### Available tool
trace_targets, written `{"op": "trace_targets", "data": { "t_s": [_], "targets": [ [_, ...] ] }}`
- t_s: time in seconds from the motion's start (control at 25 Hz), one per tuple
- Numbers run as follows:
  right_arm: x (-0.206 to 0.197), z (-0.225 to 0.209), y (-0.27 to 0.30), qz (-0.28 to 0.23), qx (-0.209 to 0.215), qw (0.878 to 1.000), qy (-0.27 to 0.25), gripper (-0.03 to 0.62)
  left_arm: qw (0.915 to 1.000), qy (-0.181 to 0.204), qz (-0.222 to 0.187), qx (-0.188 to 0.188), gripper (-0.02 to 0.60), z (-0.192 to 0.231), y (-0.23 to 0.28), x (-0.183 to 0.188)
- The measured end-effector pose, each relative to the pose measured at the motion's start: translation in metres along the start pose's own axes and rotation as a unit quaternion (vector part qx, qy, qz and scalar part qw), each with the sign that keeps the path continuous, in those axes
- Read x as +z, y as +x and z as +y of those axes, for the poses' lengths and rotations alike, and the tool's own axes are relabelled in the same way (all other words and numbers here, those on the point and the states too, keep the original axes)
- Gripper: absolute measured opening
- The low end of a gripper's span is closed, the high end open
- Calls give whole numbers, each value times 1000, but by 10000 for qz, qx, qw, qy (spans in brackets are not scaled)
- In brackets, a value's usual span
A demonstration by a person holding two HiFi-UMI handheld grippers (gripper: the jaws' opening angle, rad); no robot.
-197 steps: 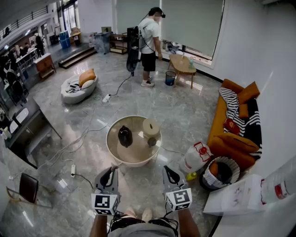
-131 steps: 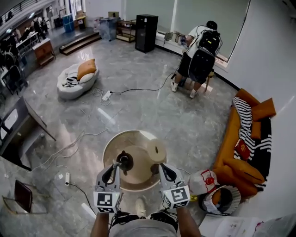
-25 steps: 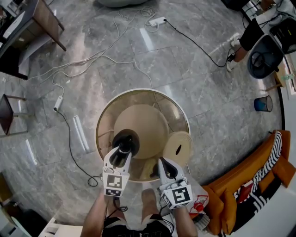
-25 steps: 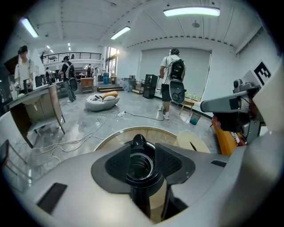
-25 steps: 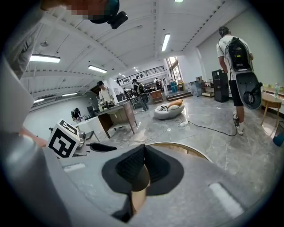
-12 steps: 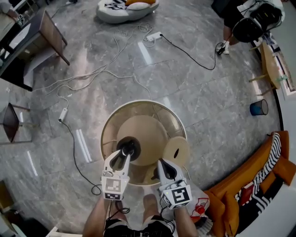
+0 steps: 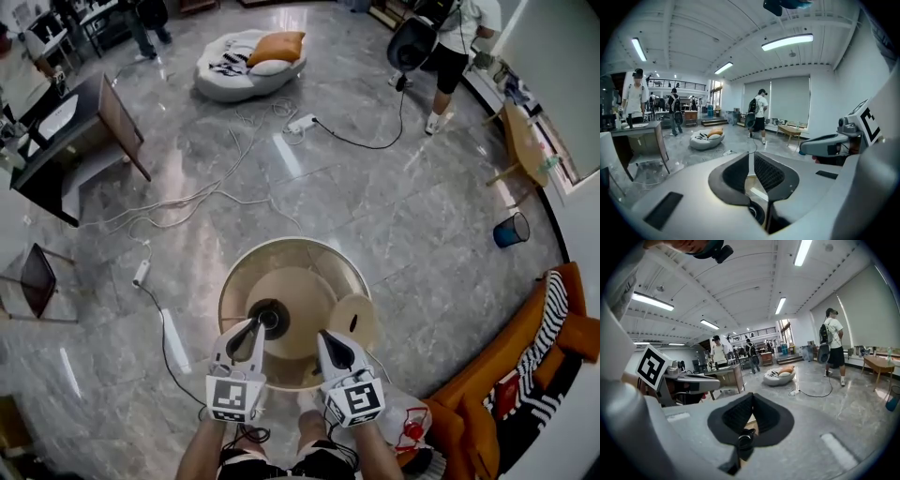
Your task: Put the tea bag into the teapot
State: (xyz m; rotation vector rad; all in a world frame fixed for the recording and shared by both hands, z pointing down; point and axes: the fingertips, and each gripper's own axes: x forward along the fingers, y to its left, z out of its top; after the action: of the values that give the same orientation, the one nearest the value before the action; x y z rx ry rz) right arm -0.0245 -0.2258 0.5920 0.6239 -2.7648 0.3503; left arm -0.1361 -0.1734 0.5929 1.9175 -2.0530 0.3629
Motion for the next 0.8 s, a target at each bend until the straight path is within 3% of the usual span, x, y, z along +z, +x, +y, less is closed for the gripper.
{"op": "trace_targets", "data": {
  "t_s": [0.44, 0.8],
  "targets": [
    [87, 49, -59, -625, -212, 9974, -297, -2, 9974, 292, -637, -138, 29, -17, -94, 92],
    [133, 84, -119, -1103, -542, 9908, -572, -2, 9922, 564, -1021, -446, 23, -39, -156, 135]
  ]
}}
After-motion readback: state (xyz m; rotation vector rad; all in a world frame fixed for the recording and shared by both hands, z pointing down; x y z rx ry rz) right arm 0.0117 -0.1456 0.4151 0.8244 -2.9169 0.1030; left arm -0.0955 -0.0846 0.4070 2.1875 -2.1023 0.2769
